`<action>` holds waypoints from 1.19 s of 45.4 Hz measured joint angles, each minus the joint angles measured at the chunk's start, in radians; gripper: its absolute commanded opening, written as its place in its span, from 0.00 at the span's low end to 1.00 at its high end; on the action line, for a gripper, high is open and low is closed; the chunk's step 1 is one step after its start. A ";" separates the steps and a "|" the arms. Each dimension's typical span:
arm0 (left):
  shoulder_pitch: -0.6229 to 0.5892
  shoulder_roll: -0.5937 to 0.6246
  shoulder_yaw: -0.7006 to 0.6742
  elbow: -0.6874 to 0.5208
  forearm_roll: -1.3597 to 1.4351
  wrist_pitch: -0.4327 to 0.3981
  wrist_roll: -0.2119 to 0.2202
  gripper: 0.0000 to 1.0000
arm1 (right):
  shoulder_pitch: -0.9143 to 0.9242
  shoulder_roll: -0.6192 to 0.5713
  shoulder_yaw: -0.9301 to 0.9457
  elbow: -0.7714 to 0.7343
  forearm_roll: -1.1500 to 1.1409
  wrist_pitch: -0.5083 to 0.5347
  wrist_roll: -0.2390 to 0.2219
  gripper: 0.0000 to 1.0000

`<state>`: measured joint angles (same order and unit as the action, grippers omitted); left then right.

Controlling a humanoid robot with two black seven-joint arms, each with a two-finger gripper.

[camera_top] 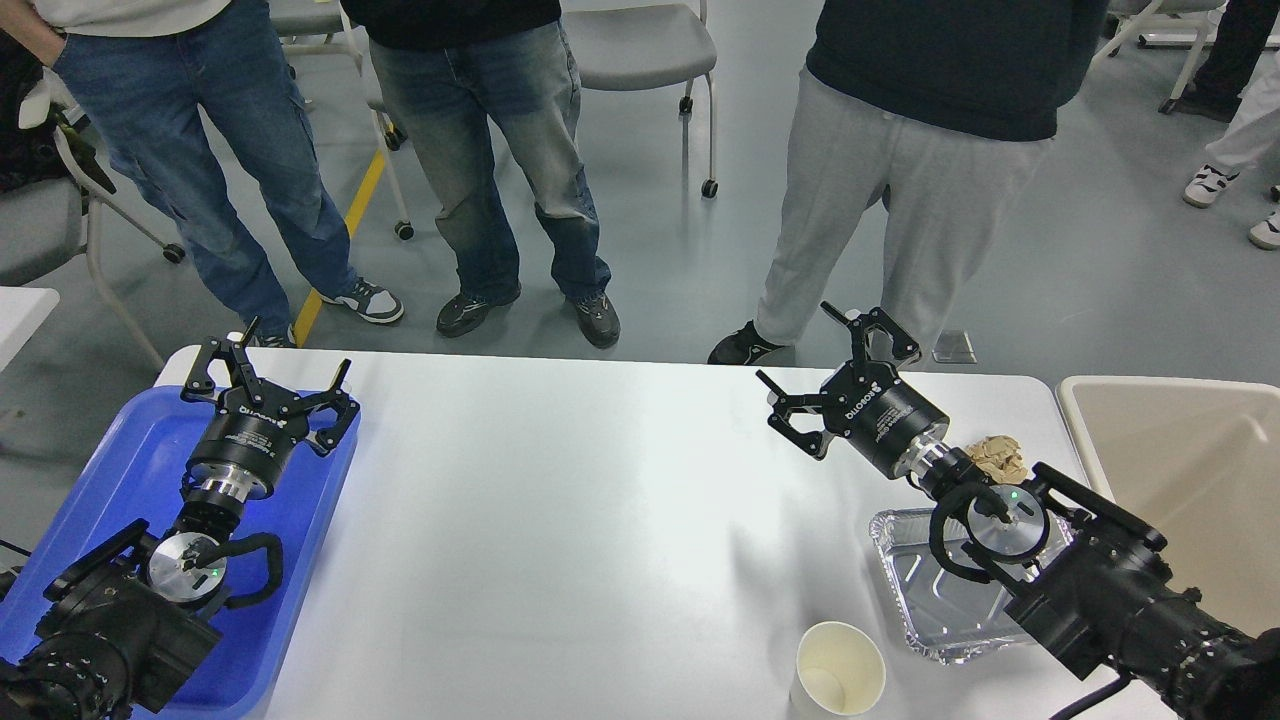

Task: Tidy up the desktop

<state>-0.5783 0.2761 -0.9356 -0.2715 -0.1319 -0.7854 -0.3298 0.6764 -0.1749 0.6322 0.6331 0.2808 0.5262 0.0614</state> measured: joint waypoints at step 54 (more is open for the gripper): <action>0.000 0.000 0.001 0.000 0.000 0.000 0.000 1.00 | 0.015 -0.491 -0.011 0.487 -0.202 -0.054 -0.009 1.00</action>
<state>-0.5784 0.2762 -0.9344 -0.2716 -0.1319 -0.7854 -0.3298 0.6915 -0.6655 0.6208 1.1200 0.0790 0.4723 0.0520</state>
